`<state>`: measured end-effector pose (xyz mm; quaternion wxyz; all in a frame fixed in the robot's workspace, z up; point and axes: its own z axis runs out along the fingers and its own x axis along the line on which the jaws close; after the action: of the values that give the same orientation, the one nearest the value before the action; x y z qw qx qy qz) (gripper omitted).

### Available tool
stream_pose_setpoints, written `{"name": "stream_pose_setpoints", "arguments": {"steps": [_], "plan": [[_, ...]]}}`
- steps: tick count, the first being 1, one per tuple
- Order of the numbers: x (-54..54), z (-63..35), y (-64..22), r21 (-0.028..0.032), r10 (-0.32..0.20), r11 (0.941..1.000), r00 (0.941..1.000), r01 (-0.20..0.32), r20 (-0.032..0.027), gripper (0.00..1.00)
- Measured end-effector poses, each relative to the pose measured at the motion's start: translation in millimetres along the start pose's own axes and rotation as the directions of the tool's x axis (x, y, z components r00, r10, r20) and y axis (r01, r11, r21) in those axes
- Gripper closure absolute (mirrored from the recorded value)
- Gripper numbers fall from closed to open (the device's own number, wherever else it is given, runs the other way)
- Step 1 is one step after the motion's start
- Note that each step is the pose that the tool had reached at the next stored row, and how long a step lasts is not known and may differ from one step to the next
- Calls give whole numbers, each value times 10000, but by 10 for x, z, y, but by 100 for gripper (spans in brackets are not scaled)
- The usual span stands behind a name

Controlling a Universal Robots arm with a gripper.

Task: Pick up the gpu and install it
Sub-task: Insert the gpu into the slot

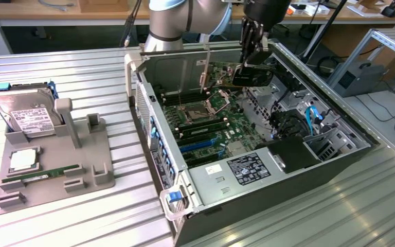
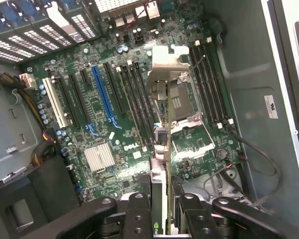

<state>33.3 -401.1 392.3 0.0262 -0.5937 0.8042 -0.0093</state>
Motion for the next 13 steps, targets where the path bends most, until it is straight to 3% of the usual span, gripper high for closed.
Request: {"name": "stream_pose_setpoints", "arguments": {"steps": [8,13], "plan": [[0,0,0,-21,-710,9975,9975,710,34,73],[0,0,0,-42,-1518,9884,9884,1519,74,73]]}}
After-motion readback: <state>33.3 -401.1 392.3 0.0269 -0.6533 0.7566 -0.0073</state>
